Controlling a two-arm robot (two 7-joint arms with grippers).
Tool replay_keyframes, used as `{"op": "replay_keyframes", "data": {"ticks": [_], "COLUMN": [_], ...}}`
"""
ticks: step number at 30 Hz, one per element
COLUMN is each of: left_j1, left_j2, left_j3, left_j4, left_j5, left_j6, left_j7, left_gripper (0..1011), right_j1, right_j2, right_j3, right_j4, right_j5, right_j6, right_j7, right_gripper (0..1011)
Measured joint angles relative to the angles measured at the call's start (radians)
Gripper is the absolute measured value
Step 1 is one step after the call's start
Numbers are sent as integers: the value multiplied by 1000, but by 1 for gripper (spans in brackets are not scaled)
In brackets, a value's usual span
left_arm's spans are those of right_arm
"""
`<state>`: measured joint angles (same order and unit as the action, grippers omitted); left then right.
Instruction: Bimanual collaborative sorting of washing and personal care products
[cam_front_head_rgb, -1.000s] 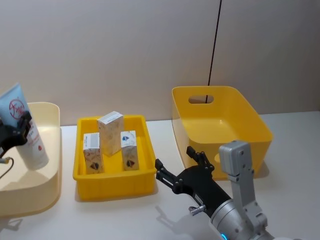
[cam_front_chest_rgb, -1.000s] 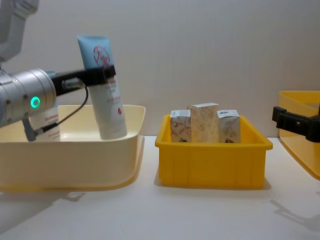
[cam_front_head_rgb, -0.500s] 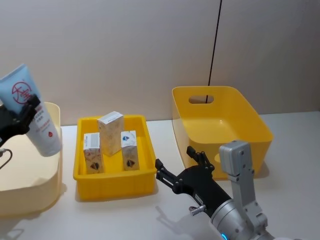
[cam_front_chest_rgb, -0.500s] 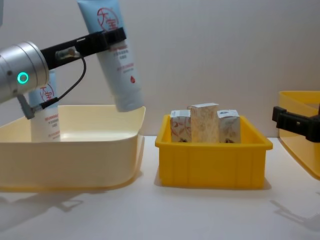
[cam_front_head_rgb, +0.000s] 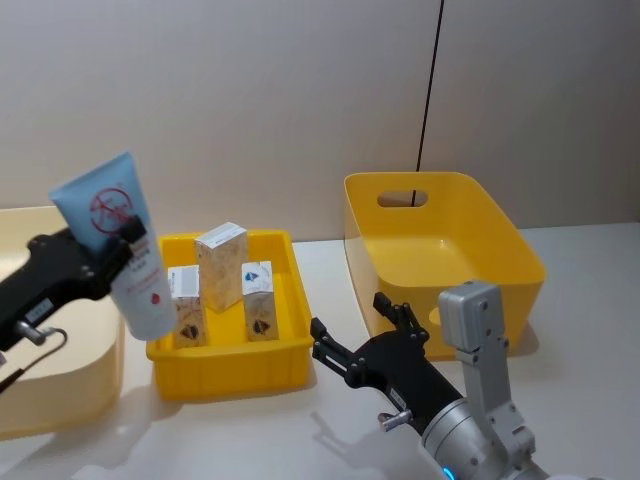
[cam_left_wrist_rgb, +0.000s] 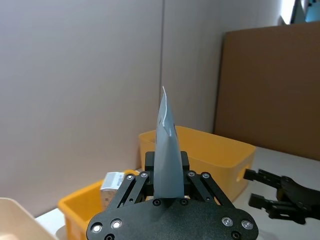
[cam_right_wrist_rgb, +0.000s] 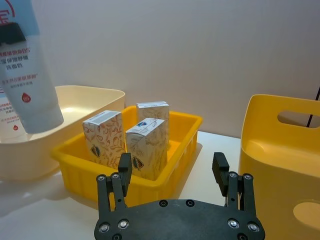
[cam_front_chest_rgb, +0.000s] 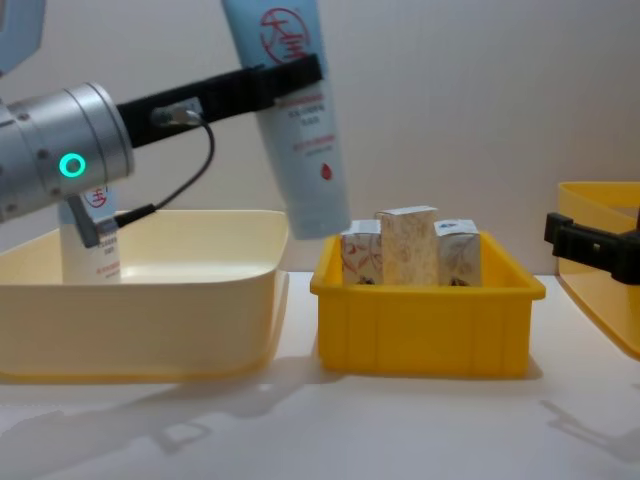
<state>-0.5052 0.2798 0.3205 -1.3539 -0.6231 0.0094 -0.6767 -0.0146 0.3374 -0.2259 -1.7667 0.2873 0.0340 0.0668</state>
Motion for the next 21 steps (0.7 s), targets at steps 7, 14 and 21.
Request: {"op": "replay_keyframes", "data": {"ticks": [7,14,21], "left_j1": [-2,-6,-9], "left_j2": [2,1,-1], "left_j3": [37,62,83], "left_j4": [-1,2,7], "left_j5": [18,27,27], "left_j6": [-24,-48,-65], "left_j7": [-34,-56,-76], "left_gripper": [255,255,256], "right_j1": [0,0,0], "right_j2": [0,0,0], "right_j3": [0,0,0], "right_j4": [0,0,0], "right_j5": [0,0,0], "right_j6": [0,0,0], "right_j7": [0,0,0], "right_gripper": [1001,1001,1001]}}
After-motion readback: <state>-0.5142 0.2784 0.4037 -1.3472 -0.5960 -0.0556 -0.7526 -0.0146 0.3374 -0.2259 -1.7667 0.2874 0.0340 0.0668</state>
